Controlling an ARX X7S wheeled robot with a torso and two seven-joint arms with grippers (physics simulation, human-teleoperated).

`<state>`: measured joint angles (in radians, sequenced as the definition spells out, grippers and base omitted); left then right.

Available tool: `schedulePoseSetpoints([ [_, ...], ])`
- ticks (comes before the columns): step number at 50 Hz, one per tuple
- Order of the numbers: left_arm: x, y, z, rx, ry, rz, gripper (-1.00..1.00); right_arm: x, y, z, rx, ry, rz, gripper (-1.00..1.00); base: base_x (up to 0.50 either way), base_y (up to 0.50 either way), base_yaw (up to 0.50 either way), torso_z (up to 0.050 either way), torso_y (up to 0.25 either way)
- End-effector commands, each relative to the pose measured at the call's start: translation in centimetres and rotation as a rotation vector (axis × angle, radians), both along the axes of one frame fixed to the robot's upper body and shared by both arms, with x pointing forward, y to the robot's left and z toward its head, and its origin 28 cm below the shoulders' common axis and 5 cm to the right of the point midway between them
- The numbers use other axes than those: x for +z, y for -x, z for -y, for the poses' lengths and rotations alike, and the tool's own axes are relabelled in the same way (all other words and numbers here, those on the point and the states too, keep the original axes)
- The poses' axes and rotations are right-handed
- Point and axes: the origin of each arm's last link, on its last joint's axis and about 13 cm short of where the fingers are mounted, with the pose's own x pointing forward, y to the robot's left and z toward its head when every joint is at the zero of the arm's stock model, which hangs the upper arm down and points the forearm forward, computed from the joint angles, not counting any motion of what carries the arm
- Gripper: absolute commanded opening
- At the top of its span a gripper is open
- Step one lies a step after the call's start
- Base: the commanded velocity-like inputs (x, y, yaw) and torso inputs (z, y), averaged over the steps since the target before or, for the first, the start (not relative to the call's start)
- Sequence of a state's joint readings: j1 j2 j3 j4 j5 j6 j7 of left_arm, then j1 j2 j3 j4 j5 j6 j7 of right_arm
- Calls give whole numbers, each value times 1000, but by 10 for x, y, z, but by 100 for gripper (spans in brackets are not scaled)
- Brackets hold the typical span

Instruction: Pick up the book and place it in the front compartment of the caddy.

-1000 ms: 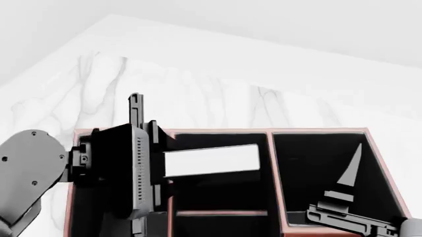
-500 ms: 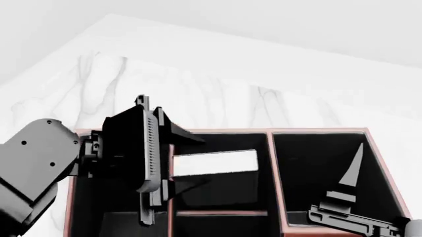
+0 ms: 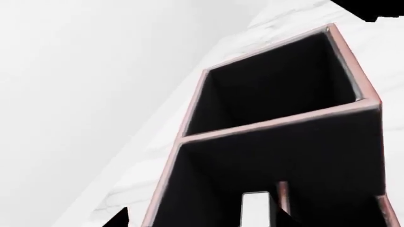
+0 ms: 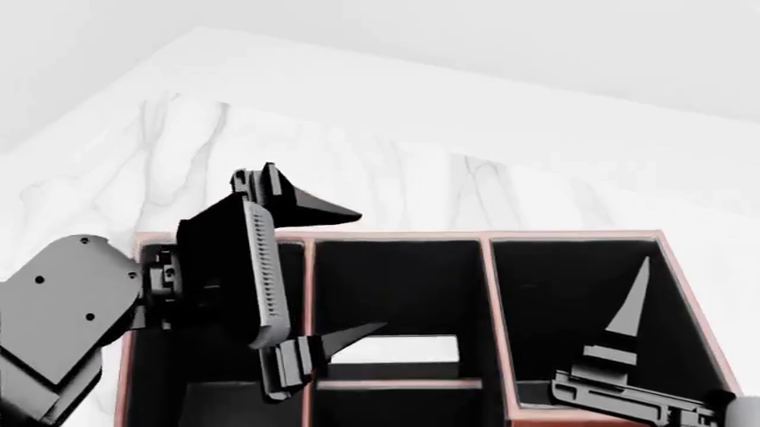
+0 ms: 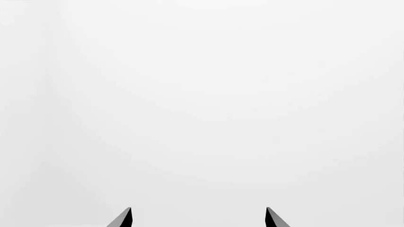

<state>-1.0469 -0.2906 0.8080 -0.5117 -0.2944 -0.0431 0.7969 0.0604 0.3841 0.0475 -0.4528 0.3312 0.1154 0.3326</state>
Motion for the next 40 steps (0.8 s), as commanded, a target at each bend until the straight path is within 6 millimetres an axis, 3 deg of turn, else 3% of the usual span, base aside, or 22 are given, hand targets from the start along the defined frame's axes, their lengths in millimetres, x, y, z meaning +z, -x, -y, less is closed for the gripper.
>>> schedulePoseSetpoints([
  [1,-10,50,-3,105,283,159,100,1,3,-1,-23,5,32,100,0,0,0,0,0],
  [6,-14,82,-5,234,505,242,100,5,6,-1,-91,16,100,100,0,0,0,0,0],
  [9,-20,119,-12,300,649,314,100,10,12,-1,-159,16,171,100,0,0,0,0,0],
  [18,-20,188,-29,580,963,484,100,22,33,-6,-223,42,336,100,0,0,0,0,0],
  [20,-20,194,-32,667,1011,568,100,24,37,-7,-235,49,368,100,0,0,0,0,0],
  [21,-21,198,-36,763,1044,700,100,25,40,-7,-253,55,390,100,0,0,0,0,0],
  [23,-21,204,-40,822,1095,626,100,25,42,-7,-260,59,399,100,0,0,0,0,0],
  [25,-18,213,-46,882,1154,691,100,26,43,-8,-261,54,407,100,0,0,0,0,0],
  [32,-11,242,-59,924,1352,821,100,26,51,-14,-284,68,490,100,0,0,0,0,0],
  [40,-10,248,-63,975,1403,867,100,30,57,-14,-319,46,566,100,0,0,0,0,0],
])
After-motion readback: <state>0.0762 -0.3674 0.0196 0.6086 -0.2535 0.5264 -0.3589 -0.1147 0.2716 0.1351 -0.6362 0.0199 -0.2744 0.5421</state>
